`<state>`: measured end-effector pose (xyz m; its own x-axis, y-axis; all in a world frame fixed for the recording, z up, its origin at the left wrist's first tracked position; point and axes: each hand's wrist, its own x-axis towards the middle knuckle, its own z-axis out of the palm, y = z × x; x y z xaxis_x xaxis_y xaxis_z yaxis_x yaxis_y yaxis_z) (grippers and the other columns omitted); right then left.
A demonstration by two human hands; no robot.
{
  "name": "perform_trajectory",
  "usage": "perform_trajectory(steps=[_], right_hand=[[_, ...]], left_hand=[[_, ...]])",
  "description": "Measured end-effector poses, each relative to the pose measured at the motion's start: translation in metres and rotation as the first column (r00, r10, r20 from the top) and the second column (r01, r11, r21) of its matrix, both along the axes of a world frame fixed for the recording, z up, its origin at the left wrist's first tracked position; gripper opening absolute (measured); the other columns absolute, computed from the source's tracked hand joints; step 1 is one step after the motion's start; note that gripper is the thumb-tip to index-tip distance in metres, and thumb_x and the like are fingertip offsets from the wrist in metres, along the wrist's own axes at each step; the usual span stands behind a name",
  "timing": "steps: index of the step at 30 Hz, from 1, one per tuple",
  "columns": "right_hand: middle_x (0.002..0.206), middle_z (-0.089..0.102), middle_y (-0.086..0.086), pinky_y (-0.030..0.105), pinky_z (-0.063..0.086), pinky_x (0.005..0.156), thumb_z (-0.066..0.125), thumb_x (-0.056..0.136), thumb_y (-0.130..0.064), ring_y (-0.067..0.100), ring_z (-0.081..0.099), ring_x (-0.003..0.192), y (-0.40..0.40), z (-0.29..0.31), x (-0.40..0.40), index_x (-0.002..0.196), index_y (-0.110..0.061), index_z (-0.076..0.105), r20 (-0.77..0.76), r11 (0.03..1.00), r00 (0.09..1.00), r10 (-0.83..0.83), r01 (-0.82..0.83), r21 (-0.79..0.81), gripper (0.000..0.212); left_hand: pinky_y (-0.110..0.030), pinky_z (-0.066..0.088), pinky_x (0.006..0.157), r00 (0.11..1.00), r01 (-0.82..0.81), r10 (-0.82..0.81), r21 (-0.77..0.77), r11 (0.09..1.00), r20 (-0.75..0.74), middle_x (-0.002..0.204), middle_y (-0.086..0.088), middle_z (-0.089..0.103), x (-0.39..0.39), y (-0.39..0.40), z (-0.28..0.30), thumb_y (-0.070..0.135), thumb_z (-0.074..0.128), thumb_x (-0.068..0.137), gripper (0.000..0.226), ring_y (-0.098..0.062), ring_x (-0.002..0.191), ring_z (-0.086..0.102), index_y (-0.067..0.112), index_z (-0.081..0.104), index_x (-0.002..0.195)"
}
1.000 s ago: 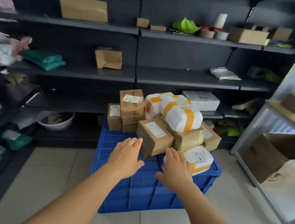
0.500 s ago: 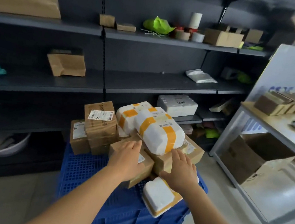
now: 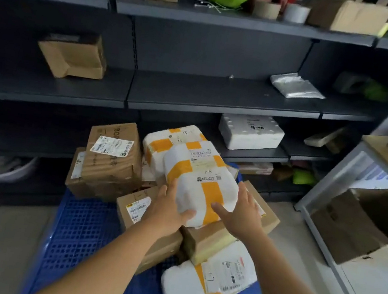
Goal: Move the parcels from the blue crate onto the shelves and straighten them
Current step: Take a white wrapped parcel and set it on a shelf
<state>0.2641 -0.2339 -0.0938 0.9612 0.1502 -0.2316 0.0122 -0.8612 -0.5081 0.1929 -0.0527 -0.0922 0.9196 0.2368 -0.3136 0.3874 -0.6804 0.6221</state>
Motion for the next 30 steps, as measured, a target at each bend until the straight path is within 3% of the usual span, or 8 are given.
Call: perform_trajectory(steps=[4,7,10,13,18,21,25,30], right_hand=[[0.159,0.013,0.001,0.053,0.028,0.113,0.064,0.075,-0.068,0.031,0.020,0.144,-0.004,-0.018,0.042,0.154,-0.029,-0.001,-0.133,0.996,0.991,0.011,0.001,0.092,0.109],[0.155,0.021,0.003,0.053,0.035,0.107,0.065,0.069,-0.072,0.031,0.030,0.138,-0.005,-0.029,0.060,0.152,-0.035,0.005,-0.203,0.986,0.978,0.049,-0.015,0.164,0.109],[0.148,0.034,0.001,0.048,0.045,0.099,0.066,0.054,-0.082,0.027,0.043,0.128,-0.007,-0.038,0.069,0.149,-0.040,0.015,-0.232,0.964,0.968,0.095,-0.031,0.265,0.115],[0.145,0.035,0.000,0.042,0.047,0.090,0.070,0.066,-0.070,0.027,0.046,0.123,-0.009,-0.041,0.072,0.149,-0.038,0.016,-0.240,0.948,0.965,0.110,-0.029,0.315,0.104],[0.140,0.040,0.000,0.048,0.049,0.093,0.069,0.057,-0.078,0.025,0.049,0.120,-0.008,-0.033,0.069,0.146,-0.042,0.020,-0.178,0.925,0.978,0.114,-0.039,0.378,0.107],[0.144,0.035,-0.001,0.042,0.047,0.091,0.073,0.071,-0.061,0.025,0.044,0.125,-0.003,-0.025,0.061,0.149,-0.037,0.019,-0.121,0.914,0.983,0.138,-0.080,0.397,0.098],[0.144,0.035,-0.001,0.047,0.047,0.094,0.073,0.069,-0.063,0.022,0.042,0.126,0.014,-0.011,0.039,0.147,-0.038,0.020,-0.037,0.902,0.984,0.173,-0.143,0.406,0.097],[0.142,0.042,-0.003,0.053,0.049,0.094,0.067,0.049,-0.085,0.022,0.047,0.126,0.048,0.004,-0.007,0.141,-0.042,0.028,0.018,0.849,0.965,0.262,-0.239,0.471,0.109]], left_hand=[[-0.045,0.035,0.110,0.987,-0.162,0.155,-0.193,0.968,-0.048,0.159,0.001,0.014,0.024,-0.007,-0.018,0.058,0.067,0.077,0.107,-0.025,0.142,0.027,0.034,-0.006,0.152],[-0.046,0.037,0.108,0.969,-0.248,0.235,-0.283,0.927,-0.077,0.155,0.004,0.027,0.034,-0.009,-0.029,0.063,0.070,0.070,0.111,-0.022,0.138,0.034,0.038,-0.002,0.151],[-0.043,0.038,0.108,0.959,-0.284,0.274,-0.326,0.902,-0.078,0.151,0.008,0.034,0.038,-0.014,-0.034,0.054,0.072,0.075,0.104,-0.020,0.136,0.037,0.037,0.004,0.152],[-0.035,0.040,0.102,0.948,-0.308,0.318,-0.359,0.881,-0.033,0.137,0.017,0.040,0.038,-0.020,-0.034,0.041,0.072,0.082,0.090,-0.017,0.131,0.042,0.037,0.013,0.149],[-0.026,0.037,0.091,0.921,-0.337,0.385,-0.387,0.858,0.052,0.122,0.022,0.036,0.033,-0.021,-0.024,0.030,0.072,0.084,0.088,-0.009,0.124,0.039,0.036,0.015,0.150],[-0.035,0.042,0.100,0.900,-0.355,0.426,-0.411,0.840,0.093,0.133,0.019,0.039,0.020,-0.016,-0.016,0.031,0.075,0.080,0.092,-0.012,0.129,0.040,0.040,0.014,0.149],[-0.043,0.044,0.103,0.870,-0.376,0.469,-0.411,0.830,0.151,0.142,0.013,0.041,-0.010,-0.005,-0.004,0.032,0.076,0.079,0.092,-0.015,0.131,0.041,0.041,0.017,0.149],[-0.035,0.047,0.096,0.807,-0.399,0.530,-0.421,0.814,0.260,0.135,0.016,0.041,-0.070,0.017,0.016,0.028,0.076,0.077,0.082,-0.011,0.125,0.042,0.054,0.023,0.134]])
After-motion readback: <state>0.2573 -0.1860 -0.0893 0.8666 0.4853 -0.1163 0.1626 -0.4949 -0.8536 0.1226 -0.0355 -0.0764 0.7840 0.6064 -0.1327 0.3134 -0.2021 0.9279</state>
